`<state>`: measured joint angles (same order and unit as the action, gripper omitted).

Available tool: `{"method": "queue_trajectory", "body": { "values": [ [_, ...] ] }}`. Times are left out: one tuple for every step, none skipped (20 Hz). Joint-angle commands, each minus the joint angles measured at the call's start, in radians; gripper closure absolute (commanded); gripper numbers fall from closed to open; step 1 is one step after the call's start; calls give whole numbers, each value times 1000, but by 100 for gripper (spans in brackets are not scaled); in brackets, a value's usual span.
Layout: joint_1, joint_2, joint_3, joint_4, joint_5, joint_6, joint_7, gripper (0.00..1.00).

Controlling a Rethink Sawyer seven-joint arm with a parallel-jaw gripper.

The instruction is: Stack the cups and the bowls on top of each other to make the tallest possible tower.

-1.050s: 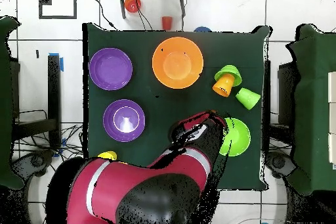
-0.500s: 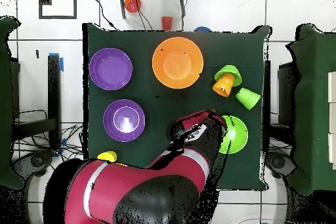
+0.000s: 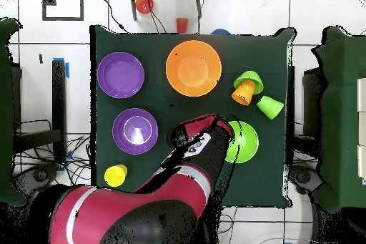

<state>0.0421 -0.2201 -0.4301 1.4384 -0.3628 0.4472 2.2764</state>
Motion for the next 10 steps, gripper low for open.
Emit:
{"method": "queue_trajectory", "body": {
  "values": [
    [22,-49,115,-80,73,130,52,100],
    [25,-56,111,-77,76,136,49,100],
    [30,-71,109,-66,77,141,45,100],
    [31,-77,108,-65,78,147,42,100],
    [33,-88,107,-58,81,155,39,100],
    [35,-93,107,-58,82,163,36,100],
    [36,-99,108,-60,85,173,33,100],
    [36,-102,109,-59,88,176,33,100],
    [31,-103,113,-66,94,181,33,100],
    [31,-107,113,-66,94,184,32,100]
  ]
}}
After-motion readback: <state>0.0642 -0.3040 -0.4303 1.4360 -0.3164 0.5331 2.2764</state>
